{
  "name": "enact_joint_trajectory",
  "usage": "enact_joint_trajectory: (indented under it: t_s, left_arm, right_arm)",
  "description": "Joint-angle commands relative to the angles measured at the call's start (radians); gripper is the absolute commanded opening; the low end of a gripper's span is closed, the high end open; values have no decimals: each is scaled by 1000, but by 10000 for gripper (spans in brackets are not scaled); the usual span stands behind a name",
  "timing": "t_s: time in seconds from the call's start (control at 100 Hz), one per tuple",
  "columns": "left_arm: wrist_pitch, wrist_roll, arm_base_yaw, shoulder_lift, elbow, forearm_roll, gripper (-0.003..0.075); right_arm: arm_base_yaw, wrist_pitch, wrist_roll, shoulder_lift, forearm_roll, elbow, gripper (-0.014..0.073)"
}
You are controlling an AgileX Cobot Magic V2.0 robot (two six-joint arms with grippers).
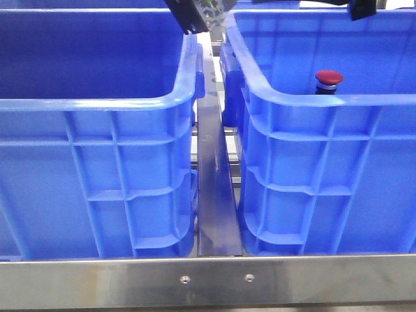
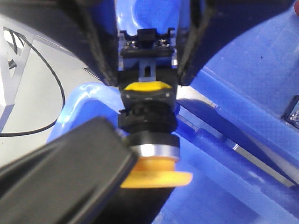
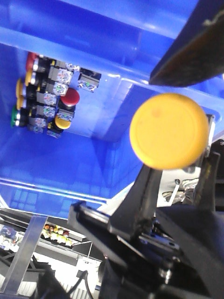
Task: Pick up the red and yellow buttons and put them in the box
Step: 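Carry the yellow button to the right gripper and hand it over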
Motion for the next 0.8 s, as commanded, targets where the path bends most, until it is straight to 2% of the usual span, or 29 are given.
enact_joint_trajectory:
  t_s: [0.0, 0.1, 0.29, 0.38, 0.55, 0.6, 0.68, 0.79]
  left_arm:
    - [-34, 0, -8, -45, -25, -34, 22]
    - [-26, 0, -8, -45, -25, -34, 22]
    - [-11, 0, -8, -43, -25, -34, 45]
    - [-5, 0, -8, -43, -25, -34, 143]
    - [-5, 0, -8, -43, -25, -34, 459]
    - [-5, 0, -8, -43, -25, -34, 519]
    - [-7, -6, -4, -43, -25, -34, 535]
    - [-5, -6, -4, -43, -25, -34, 533]
  right_arm:
    - [1, 31, -5, -26, 79, -34, 545]
    - [1, 23, -6, -26, 88, -34, 516]
    - [1, 28, -6, -26, 87, -34, 269]
    - [1, 31, -6, -26, 87, -34, 209]
    - [1, 30, -6, -26, 87, -34, 206]
    - [-6, 31, -6, -28, 87, -34, 206]
    - [-39, 36, -25, -29, 86, -35, 204]
    - [-142, 72, -54, -29, 85, -47, 202]
